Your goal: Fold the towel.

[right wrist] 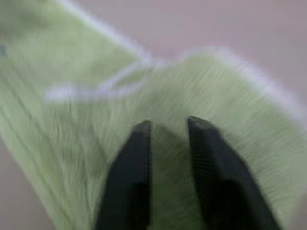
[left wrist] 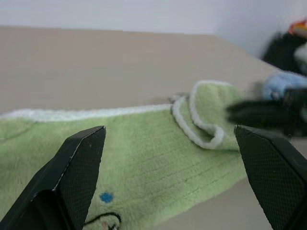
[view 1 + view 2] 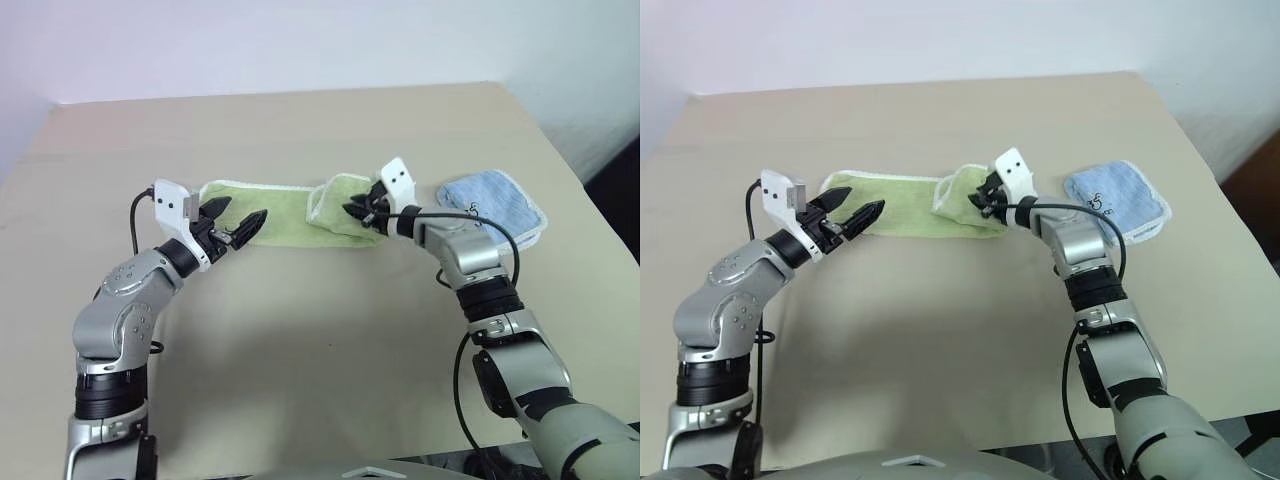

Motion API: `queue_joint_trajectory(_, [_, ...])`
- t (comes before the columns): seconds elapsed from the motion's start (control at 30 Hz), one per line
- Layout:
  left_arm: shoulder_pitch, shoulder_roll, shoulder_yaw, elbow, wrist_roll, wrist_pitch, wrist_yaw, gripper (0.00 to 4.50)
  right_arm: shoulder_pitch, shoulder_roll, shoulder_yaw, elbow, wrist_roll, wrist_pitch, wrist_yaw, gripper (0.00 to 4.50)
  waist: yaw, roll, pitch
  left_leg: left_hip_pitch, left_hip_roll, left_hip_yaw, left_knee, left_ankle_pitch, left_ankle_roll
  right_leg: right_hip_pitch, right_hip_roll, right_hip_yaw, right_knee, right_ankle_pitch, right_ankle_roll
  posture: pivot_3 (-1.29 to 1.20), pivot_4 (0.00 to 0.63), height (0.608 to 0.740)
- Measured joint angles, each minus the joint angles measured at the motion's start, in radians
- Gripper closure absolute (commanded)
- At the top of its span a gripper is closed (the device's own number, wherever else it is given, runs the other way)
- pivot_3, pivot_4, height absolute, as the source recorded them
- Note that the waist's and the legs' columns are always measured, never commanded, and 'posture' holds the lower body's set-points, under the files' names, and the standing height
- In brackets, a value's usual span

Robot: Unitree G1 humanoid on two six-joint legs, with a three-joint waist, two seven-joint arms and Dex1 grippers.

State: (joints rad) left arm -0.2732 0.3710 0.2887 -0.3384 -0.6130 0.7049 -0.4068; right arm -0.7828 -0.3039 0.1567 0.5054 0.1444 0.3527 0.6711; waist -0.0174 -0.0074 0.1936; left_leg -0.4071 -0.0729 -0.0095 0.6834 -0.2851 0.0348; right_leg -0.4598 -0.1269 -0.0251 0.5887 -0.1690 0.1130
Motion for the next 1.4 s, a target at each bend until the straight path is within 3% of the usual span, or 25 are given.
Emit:
queue_joint_trajectory(0.27, [0.074,-0.093,0.069,-0.134,-0.085,0.195,0.284,0.0,0.001,0.007,0.022,0.069,-0.061,-0.117,0.019,4.46,0.004,-0.001,0.0,0.003,0.0,-0.001,0.001,0.0,0.0,0.002,0.0,0.0,0.004,0.0,0.0,0.0,0.15,0.728])
queue_joint_trajectory(0.5, [0.057,-0.213,0.196,-0.183,-0.208,0.334,0.568,0.0,0.003,-0.088,-0.054,-0.144,0.012,-0.105,0.128,4.46,0.006,-0.001,-0.001,0.004,0.001,-0.001,0.001,0.0,0.001,0.002,0.001,0.0,0.004,0.0,0.0,0.0,0.15,0.728])
queue_joint_trajectory(0.87, [-0.147,-0.415,0.376,0.047,-0.491,0.358,0.97,0.0,0.005,-0.112,-0.098,-0.246,0.055,-0.068,0.148,4.46,0.008,-0.002,-0.001,0.016,0.001,-0.003,0.001,-0.001,0.002,0.016,0.001,-0.001,0.0,0.0,0.0,0.0,0.15,0.728])
queue_joint_trajectory(0.97, [-0.174,-0.417,0.389,0.089,-0.568,0.347,1.057,0.0,0.007,-0.112,-0.101,-0.27,0.057,-0.06,0.14,4.46,0.009,-0.003,0.0,0.016,0.001,-0.003,0.0,-0.001,0.001,0.016,0.001,-0.001,0.0,0.0,0.0,0.0,0.15,0.728])
queue_joint_trajectory(1.17, [-0.228,-0.407,0.388,0.191,-0.634,0.262,1.113,0.0,0.035,-0.118,-0.114,-0.312,0.058,-0.043,0.126,4.46,0.023,-0.003,-0.001,0.018,0.001,-0.003,0.0,-0.001,0.0,0.018,0.001,-0.001,0.0,0.0,0.0,0.0,0.15,0.728])
queue_joint_trajectory(1.37, [-0.29,-0.354,0.348,0.332,-0.595,0.149,1.05,0.0,0.063,-0.118,-0.115,-0.364,0.068,-0.014,0.117,4.46,0.03,-0.003,-0.001,0.019,0.001,-0.004,0.001,0.0,-0.001,0.019,0.003,-0.002,0.0,0.0,-0.001,0.0,0.15,0.728])
queue_joint_trajectory(1.4, [-0.293,-0.347,0.346,0.344,-0.593,0.137,1.041,0.18,0.067,-0.118,-0.115,-0.372,0.069,-0.01,0.117,4.49,0.03,-0.003,-0.001,0.019,0.001,-0.004,0.001,0.0,-0.001,0.019,0.003,-0.002,0.0,0.0,-0.001,0.0,0.15,0.728])
